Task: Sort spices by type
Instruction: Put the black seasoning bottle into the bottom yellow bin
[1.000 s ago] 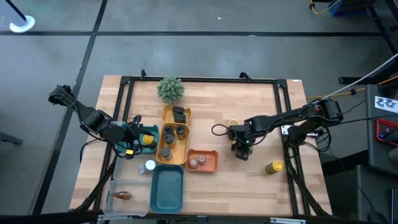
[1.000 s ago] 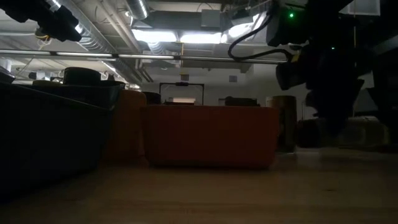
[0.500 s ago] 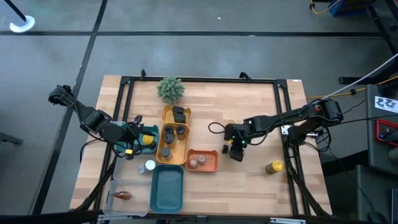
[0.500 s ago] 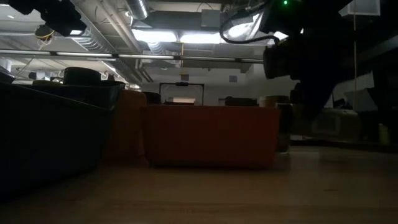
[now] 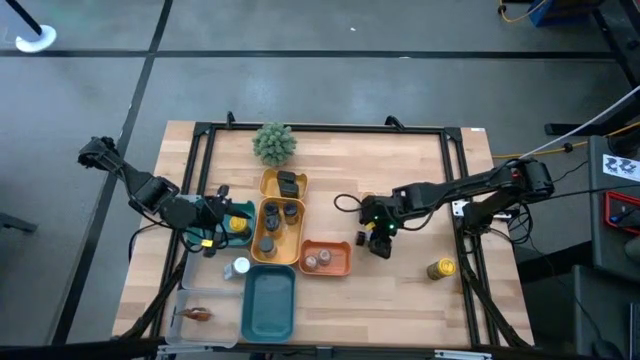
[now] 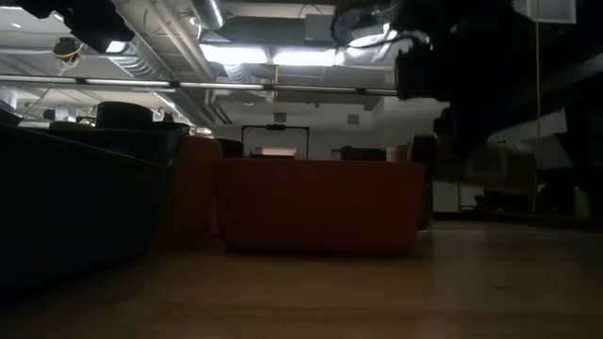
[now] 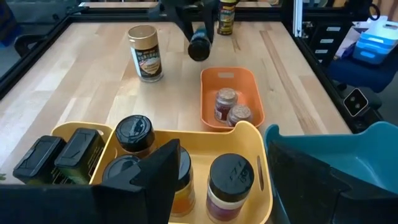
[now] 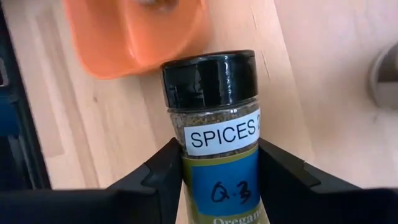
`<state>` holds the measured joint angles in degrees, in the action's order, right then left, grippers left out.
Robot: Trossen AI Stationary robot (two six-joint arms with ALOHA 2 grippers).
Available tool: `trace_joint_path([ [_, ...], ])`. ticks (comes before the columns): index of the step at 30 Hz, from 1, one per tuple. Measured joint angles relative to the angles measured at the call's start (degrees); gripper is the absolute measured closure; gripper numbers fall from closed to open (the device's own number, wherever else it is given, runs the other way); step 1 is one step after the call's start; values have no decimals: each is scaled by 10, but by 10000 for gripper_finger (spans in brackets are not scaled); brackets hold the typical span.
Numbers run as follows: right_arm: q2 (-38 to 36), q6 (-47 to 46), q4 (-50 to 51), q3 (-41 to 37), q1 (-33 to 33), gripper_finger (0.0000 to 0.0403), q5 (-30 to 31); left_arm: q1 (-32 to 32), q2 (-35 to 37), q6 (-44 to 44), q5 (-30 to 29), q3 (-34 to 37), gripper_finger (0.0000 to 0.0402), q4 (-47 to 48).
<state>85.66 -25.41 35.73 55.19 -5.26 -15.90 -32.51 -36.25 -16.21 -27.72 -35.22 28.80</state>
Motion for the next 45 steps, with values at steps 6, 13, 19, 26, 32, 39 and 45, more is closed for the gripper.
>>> trace_joint_path([
  [6, -1, 35, 12, 73, 0, 231, 51, 1, -9, 29, -5, 0, 176, -28],
  [13, 0, 95, -43, 126, 0, 231, 187, 17, -50, 110, -51, 0, 176, -110],
  [19, 3, 151, -156, 126, 0, 231, 224, 69, -107, 152, -51, 0, 176, -201],
  [26, 29, 216, -240, 126, 0, 231, 225, 140, -178, 185, 13, 0, 176, -332],
  [32, 66, 257, -328, 126, 0, 231, 224, 184, -230, 187, 45, 0, 176, -388],
  [39, 99, 259, -381, 126, 0, 231, 224, 199, -266, 200, 53, 0, 176, -416],
  [45, 123, 259, -416, 126, 0, 231, 212, 204, -276, 208, 58, 0, 176, -426],
])
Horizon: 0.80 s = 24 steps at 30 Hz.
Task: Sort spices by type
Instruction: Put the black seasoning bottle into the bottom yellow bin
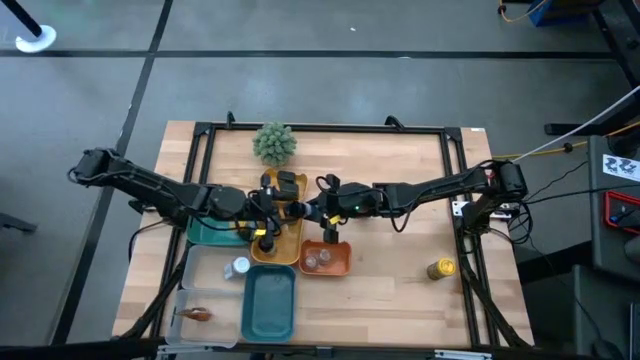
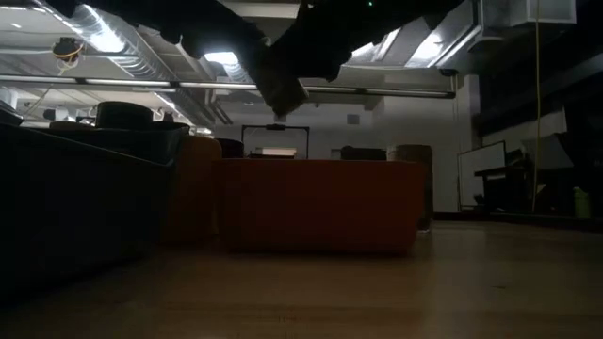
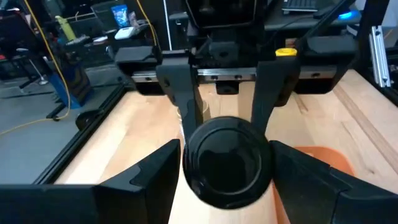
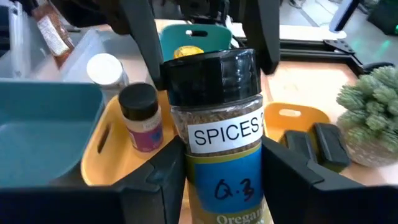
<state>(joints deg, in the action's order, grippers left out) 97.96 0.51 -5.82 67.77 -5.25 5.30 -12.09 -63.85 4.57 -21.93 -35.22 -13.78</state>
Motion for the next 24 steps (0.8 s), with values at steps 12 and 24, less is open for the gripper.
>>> trace_joint_path([
  [12, 7, 0, -45, 0, 0, 231, -18, 1, 0, 4, 6, 0, 180, -4],
  [24, 7, 0, -44, 0, 0, 212, -18, 1, 0, 3, 6, 0, 213, -3],
])
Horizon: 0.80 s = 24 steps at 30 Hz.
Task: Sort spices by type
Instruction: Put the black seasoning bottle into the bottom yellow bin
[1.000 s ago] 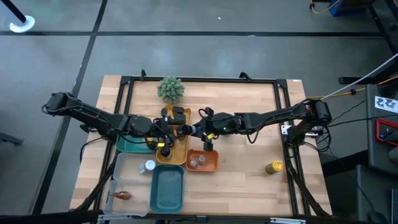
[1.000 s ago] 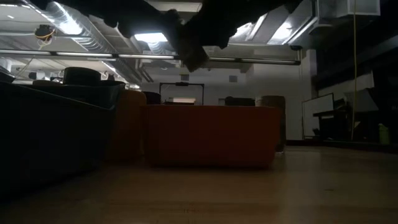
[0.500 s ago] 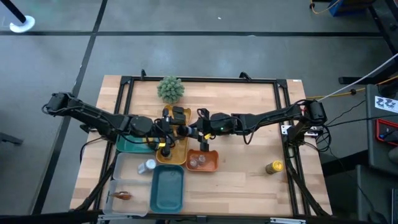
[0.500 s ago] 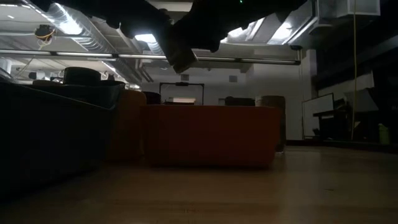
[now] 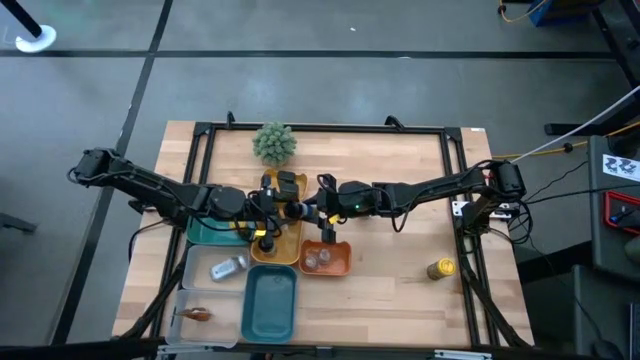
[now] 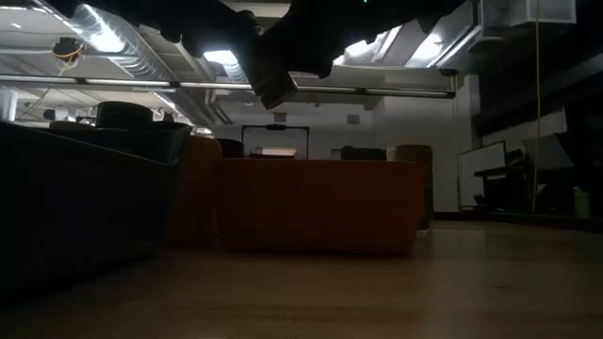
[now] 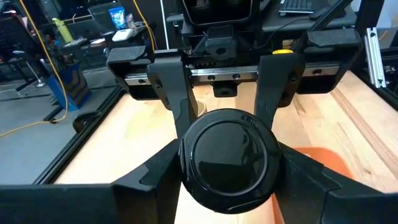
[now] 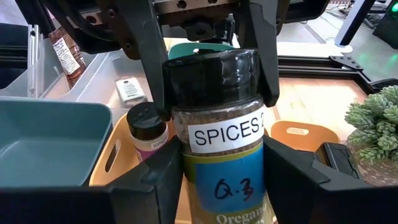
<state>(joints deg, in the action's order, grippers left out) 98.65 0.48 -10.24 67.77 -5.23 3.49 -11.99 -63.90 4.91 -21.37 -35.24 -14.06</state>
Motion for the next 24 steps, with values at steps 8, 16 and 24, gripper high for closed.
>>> trace_joint_path([
  [8, 0, -2, 0, 0, 0, 166, 9, 0, 0, 0, 0, 0, 207, 0],
  [16, -2, -16, 1, 0, -1, 114, 17, 0, 0, -1, 0, 0, 206, 3],
  [24, -46, -17, 123, 8, -1, 104, 19, 0, 7, -42, 16, 0, 206, 55],
])
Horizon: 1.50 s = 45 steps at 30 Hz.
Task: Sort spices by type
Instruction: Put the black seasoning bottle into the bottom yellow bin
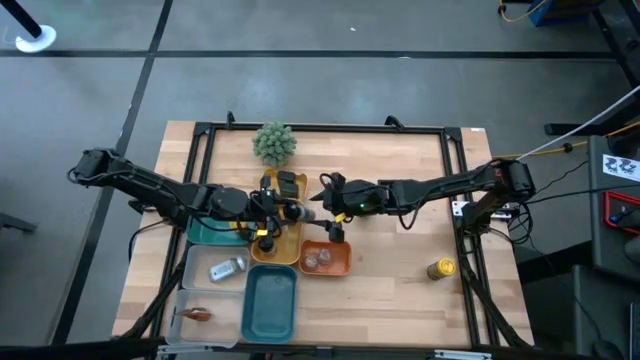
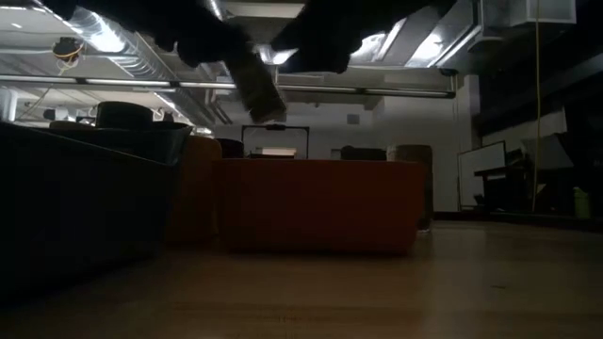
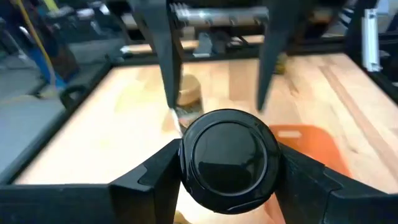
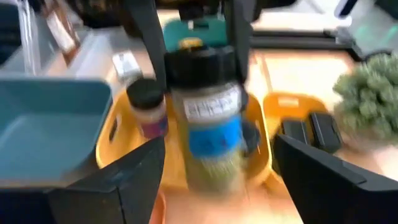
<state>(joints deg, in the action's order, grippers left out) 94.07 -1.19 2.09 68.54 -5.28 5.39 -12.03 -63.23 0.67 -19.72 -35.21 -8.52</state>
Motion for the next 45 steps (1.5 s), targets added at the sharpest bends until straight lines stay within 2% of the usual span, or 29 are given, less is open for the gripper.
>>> trace_joint_path([
  [5, -19, 0, 38, 12, 0, 104, 12, -4, 1, -45, 33, 0, 203, 32],
  [19, -19, 0, 45, 13, 1, 105, 22, -34, 1, -102, 47, 0, 201, 157],
  [28, -18, 0, 45, 12, 1, 105, 31, -42, -5, -111, 50, 0, 200, 160],
  [38, -18, 0, 45, 12, 1, 105, 31, -42, -59, -118, 50, 0, 199, 152],
  [45, -18, 0, 45, 12, 1, 105, 31, -42, -67, -109, 49, -1, 199, 150],
])
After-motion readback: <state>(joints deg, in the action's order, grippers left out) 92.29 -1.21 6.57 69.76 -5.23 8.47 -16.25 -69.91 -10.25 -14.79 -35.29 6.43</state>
